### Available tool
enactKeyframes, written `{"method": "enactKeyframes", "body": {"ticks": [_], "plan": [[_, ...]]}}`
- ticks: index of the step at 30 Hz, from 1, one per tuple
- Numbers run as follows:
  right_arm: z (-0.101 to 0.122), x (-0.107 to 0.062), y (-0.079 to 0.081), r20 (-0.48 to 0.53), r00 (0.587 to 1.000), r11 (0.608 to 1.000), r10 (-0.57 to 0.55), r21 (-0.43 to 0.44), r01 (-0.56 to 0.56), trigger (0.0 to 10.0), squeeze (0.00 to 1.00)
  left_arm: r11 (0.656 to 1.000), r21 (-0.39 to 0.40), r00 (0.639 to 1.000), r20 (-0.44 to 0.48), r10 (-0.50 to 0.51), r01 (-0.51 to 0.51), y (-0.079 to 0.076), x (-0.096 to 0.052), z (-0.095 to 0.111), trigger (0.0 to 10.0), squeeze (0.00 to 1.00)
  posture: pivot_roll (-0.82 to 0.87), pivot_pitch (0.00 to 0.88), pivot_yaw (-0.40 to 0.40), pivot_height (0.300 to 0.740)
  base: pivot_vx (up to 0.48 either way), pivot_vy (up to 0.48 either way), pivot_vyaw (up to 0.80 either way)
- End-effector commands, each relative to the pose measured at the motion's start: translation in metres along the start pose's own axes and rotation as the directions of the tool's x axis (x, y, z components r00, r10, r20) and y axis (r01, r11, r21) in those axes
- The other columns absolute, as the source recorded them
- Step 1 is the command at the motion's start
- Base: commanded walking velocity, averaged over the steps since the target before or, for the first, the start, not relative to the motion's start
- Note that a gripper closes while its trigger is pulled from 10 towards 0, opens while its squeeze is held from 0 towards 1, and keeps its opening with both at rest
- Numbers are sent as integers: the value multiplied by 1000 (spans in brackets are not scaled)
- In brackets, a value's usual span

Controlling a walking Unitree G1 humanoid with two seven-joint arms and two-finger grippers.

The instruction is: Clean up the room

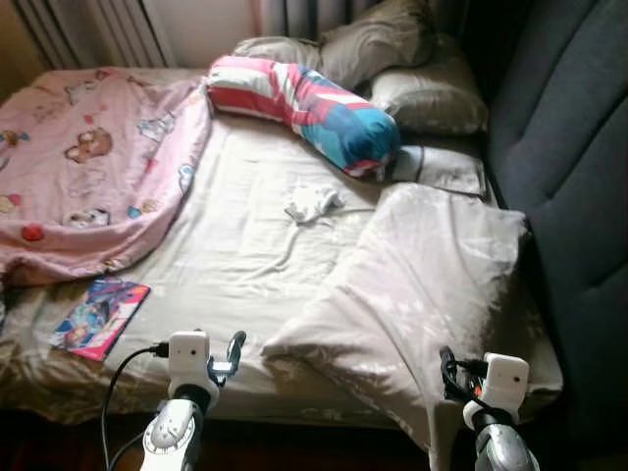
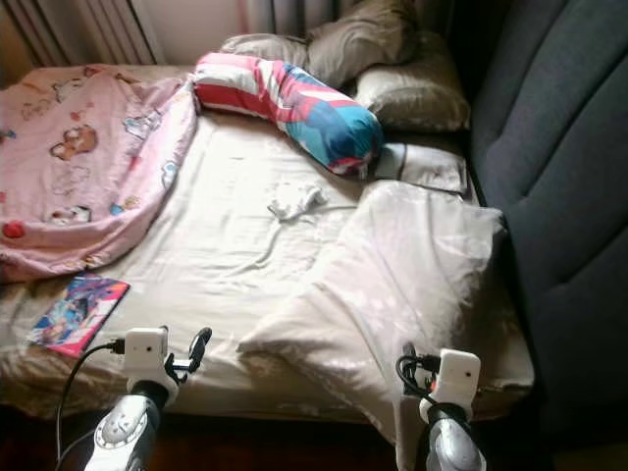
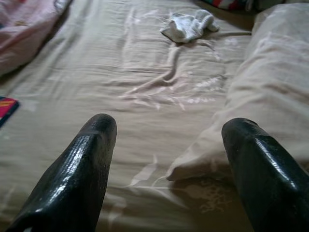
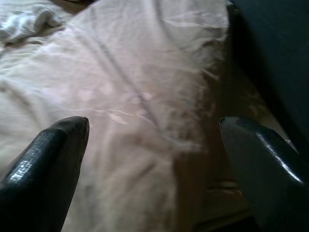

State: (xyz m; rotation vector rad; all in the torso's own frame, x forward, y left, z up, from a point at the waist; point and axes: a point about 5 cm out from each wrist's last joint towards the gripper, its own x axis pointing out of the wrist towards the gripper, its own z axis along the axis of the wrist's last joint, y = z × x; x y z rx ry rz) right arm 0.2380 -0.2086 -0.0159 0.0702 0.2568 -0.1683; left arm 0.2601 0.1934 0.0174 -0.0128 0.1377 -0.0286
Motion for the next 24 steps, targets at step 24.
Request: {"method": "enactKeyframes", "body": {"ticks": [24], "plan": [[-5, -8, 8, 2, 1000, 1000, 15, 5, -15, 10000, 0, 999, 18, 999, -25, -42, 42, -5, -6, -1, 10000, 0, -115, 168, 23, 740, 111, 0, 0]]}}
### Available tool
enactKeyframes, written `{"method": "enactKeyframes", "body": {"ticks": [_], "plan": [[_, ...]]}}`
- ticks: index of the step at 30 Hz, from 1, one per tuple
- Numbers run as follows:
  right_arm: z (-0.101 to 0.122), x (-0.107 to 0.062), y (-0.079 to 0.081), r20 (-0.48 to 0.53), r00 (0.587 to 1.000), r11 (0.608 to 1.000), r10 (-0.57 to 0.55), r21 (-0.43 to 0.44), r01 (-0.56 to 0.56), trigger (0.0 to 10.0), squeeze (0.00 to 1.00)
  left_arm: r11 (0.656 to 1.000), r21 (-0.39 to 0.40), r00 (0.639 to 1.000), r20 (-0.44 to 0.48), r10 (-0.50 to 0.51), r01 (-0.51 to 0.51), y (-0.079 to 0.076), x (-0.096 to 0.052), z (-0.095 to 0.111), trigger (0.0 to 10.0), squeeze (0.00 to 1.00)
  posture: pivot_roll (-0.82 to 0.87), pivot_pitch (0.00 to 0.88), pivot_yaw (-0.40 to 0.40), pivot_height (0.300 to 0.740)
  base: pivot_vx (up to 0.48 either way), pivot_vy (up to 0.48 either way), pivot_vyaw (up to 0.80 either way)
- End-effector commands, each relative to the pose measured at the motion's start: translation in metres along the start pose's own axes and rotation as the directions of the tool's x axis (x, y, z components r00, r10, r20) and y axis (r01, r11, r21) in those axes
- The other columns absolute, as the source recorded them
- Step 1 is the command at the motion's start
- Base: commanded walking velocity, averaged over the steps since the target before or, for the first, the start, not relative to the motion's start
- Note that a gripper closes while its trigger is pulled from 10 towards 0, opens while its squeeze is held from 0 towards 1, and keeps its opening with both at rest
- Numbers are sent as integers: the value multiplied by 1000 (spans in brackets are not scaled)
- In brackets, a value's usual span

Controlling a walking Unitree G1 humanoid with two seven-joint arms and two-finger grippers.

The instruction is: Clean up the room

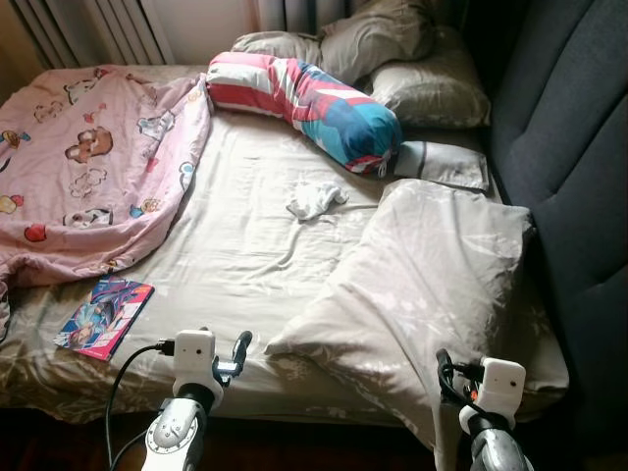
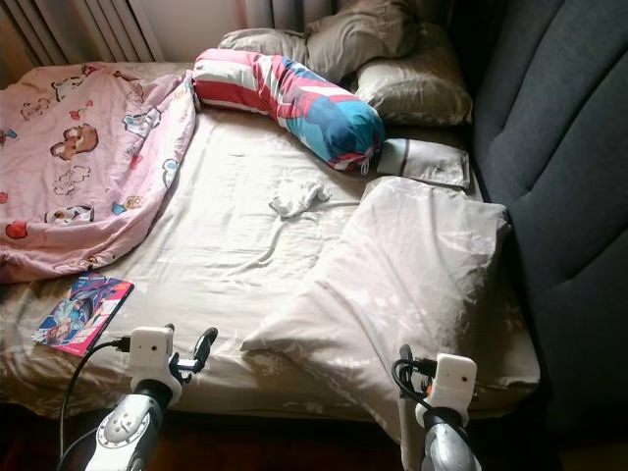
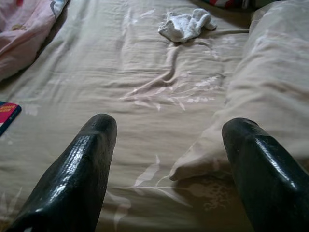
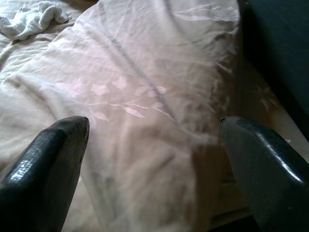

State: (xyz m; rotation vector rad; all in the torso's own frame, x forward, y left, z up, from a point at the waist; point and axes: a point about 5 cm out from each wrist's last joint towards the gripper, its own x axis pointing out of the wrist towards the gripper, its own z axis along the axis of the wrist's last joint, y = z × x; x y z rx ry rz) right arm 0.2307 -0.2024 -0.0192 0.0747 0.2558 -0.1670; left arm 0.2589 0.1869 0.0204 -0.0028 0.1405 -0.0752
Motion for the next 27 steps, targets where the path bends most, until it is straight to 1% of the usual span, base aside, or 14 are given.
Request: {"method": "enactKeyframes", "body": {"ticks": [1, 9, 13, 16, 19, 27], "plan": [[0, -1, 3, -1, 1000, 1000, 16, -3, -16, 10000, 0, 1000, 2, 1000, -22, 3, -3, 1, -5, -5, 10000, 0, -114, 164, 19, 740, 289, 0, 0], [6, 4, 7, 14, 1000, 1000, 23, -2, -23, 10000, 0, 1000, -4, 1000, -25, 0, 0, -1, -4, -5, 10000, 0, -111, 157, 16, 740, 296, 0, 0], [7, 5, 8, 15, 1000, 1000, 25, 0, -25, 10000, 0, 1000, -9, 1000, -24, -9, 9, -2, -3, -4, 10000, 0, -106, 156, 16, 740, 0, 0, 0], [6, 5, 9, 2, 1000, 1000, 23, 8, -23, 10000, 0, 1000, -7, 1000, -27, -1, 1, 0, -4, -4, 10000, 0, -105, 157, 20, 740, 0, 0, 0], [3, 3, 11, -5, 1000, 1000, 26, 10, -26, 10000, 0, 1000, -4, 999, -34, 1, -1, 1, -6, -6, 10000, 0, -106, 159, 25, 740, 0, 0, 0], [-2, -2, 12, -16, 999, 999, 39, 7, -39, 10000, 0, 1000, -3, 999, -38, -7, 7, 0, -5, -6, 10000, 0, -108, 165, 28, 740, 0, 0, 0]]}}
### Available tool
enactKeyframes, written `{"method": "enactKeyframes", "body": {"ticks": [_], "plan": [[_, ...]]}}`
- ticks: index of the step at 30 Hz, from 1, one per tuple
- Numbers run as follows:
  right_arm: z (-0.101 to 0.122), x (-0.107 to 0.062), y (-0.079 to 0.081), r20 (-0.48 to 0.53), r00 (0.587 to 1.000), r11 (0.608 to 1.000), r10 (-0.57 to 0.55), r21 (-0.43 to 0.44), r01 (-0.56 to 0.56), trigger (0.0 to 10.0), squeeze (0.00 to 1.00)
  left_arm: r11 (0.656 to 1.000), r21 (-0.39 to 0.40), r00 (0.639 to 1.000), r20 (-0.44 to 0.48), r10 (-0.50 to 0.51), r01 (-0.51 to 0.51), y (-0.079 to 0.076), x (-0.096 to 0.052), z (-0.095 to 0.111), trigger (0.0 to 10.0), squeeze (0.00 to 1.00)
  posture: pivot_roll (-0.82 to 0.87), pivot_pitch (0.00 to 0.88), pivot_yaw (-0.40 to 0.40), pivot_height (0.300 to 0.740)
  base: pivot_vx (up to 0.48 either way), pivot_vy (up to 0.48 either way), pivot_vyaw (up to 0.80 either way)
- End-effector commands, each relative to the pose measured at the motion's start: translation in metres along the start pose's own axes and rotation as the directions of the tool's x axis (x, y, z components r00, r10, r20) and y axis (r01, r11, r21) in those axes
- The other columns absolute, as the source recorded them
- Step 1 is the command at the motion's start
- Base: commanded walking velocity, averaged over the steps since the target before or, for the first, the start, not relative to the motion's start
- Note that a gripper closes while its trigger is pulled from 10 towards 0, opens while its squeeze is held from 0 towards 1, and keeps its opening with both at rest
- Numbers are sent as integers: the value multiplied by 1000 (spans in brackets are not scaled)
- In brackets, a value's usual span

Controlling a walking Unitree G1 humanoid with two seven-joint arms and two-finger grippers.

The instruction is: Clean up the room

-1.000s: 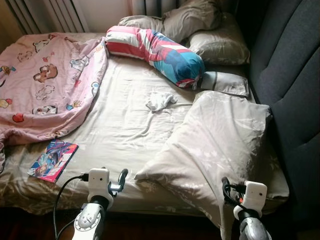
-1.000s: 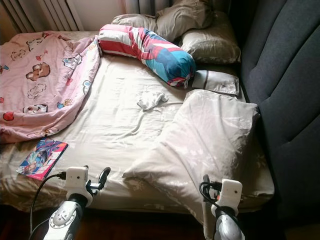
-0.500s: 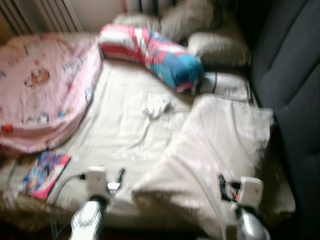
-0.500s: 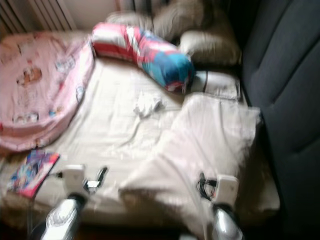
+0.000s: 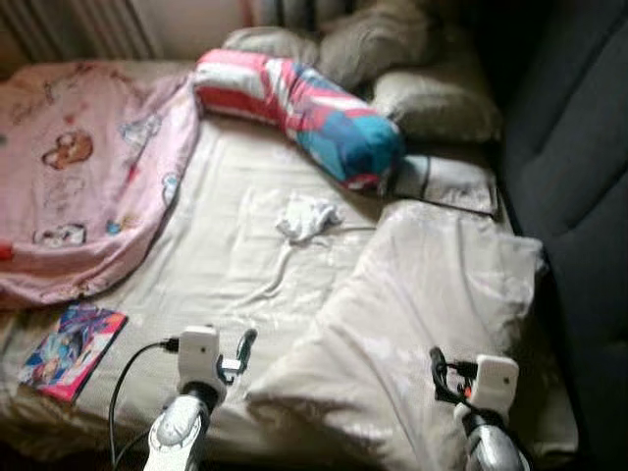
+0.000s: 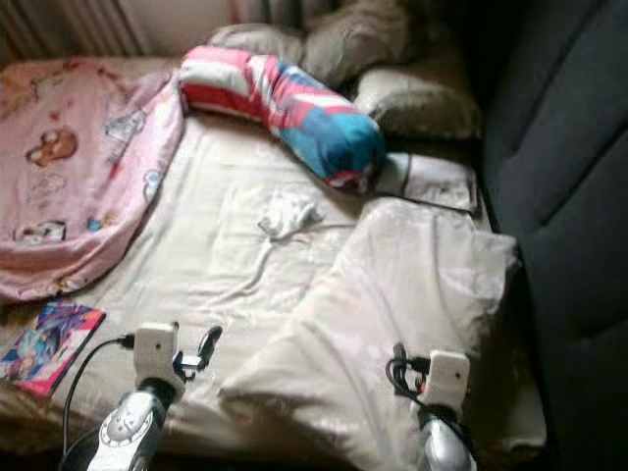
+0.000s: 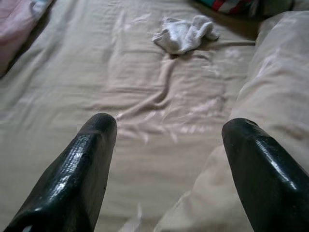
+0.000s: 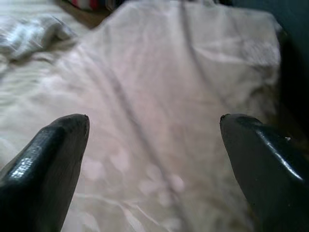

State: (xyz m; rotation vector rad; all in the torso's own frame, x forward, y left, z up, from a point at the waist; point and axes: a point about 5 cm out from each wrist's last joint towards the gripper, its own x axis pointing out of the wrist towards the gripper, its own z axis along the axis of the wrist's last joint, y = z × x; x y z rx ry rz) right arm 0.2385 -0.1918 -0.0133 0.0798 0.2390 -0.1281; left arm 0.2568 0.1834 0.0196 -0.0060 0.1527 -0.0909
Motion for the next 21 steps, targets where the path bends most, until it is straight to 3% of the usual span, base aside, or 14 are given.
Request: {"method": "enactKeyframes", "body": {"ticks": [1, 21], "plan": [[-8, -6, 1, -31, 1000, 1000, -1, 6, 1, 10000, 0, 1000, 0, 1000, -26, 9, -9, 3, -3, -5, 10000, 0, -108, 165, 28, 740, 0, 0, 0], [-10, -6, 1, -53, 999, 1000, -2, -3, 2, 10000, 0, 1000, -19, 1000, -19, -2, 2, 0, -4, -5, 10000, 0, -105, 168, 24, 740, 0, 0, 0]]}}
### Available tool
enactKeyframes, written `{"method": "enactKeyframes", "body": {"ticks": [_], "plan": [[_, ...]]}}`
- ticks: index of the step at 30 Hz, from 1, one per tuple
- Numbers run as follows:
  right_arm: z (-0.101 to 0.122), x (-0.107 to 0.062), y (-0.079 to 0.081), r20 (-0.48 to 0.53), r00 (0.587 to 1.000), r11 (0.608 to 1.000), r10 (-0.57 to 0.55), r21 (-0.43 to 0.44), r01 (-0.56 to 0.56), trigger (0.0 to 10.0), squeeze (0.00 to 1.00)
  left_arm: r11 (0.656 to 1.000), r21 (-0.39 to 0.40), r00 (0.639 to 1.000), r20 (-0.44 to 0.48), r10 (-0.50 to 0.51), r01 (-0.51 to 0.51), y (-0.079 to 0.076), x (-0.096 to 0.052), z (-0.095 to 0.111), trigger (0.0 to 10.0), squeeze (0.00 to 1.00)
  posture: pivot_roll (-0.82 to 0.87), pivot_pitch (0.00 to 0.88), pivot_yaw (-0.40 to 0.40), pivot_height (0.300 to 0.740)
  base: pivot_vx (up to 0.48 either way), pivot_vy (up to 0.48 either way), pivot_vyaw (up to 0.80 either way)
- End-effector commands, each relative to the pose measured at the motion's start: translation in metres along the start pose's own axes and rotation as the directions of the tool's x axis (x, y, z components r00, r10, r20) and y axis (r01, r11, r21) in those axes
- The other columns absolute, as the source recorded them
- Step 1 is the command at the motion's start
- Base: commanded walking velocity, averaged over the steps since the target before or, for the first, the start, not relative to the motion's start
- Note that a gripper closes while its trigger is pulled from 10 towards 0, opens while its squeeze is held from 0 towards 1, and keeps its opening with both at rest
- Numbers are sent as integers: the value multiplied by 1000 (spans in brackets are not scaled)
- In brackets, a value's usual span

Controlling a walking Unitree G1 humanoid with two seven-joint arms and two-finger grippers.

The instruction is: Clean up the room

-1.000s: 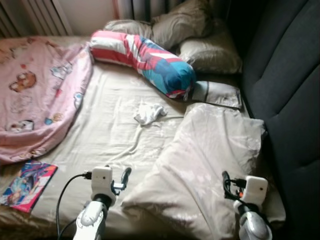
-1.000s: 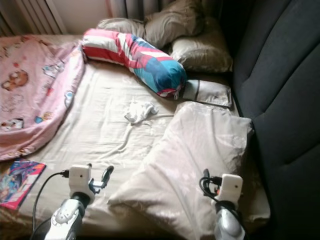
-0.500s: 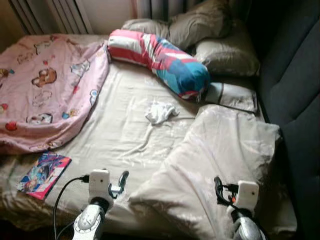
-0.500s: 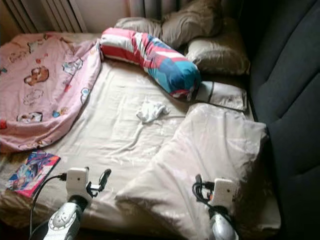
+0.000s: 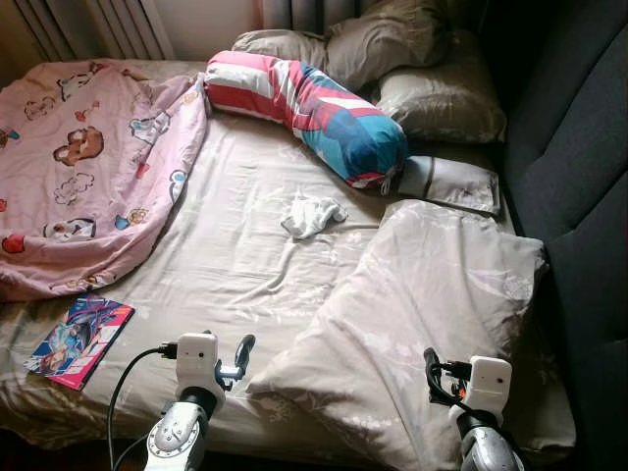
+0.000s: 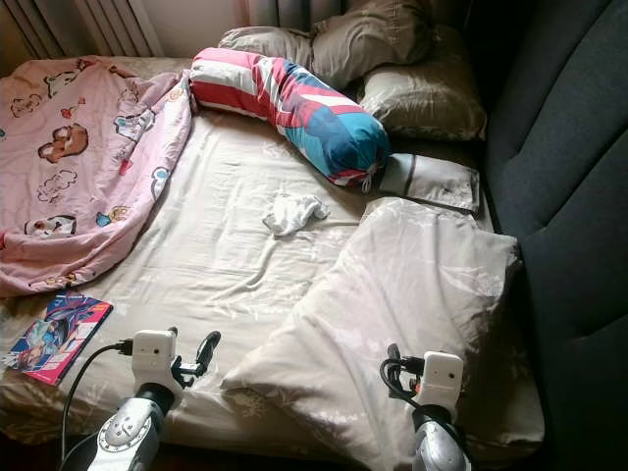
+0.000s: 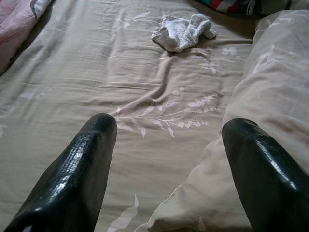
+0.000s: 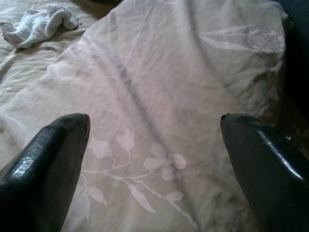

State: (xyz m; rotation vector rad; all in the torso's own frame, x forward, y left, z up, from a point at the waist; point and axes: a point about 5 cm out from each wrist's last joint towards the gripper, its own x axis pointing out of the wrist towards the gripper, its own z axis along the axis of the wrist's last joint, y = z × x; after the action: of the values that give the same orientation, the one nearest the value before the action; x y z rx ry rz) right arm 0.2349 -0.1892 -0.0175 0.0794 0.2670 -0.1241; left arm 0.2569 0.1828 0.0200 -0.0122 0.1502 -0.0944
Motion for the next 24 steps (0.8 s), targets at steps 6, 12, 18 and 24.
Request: {"method": "enactKeyframes", "body": {"ticks": [6, 12, 18, 24], "plan": [[-6, -3, -2, -33, 999, 1000, -12, -3, 12, 10000, 0, 1000, -12, 1000, -22, -1, 1, 1, -3, -4, 10000, 0, -104, 166, 26, 740, 0, 0, 0], [-7, -3, -2, -38, 999, 1000, -16, -5, 16, 10000, 0, 1000, -13, 1000, -27, -7, 6, 0, -2, -5, 10000, 0, -105, 165, 26, 740, 0, 0, 0], [-7, -3, -2, -43, 999, 1000, -17, -7, 17, 10000, 0, 1000, -15, 1000, -24, -11, 10, -2, -1, -4, 10000, 0, -105, 164, 25, 740, -237, 0, 0], [-7, -2, -2, -46, 999, 1000, -14, -8, 14, 10000, 0, 1000, -11, 1000, -31, -4, 4, -2, -1, -5, 10000, 0, -103, 162, 22, 740, -51, 0, 0]]}}
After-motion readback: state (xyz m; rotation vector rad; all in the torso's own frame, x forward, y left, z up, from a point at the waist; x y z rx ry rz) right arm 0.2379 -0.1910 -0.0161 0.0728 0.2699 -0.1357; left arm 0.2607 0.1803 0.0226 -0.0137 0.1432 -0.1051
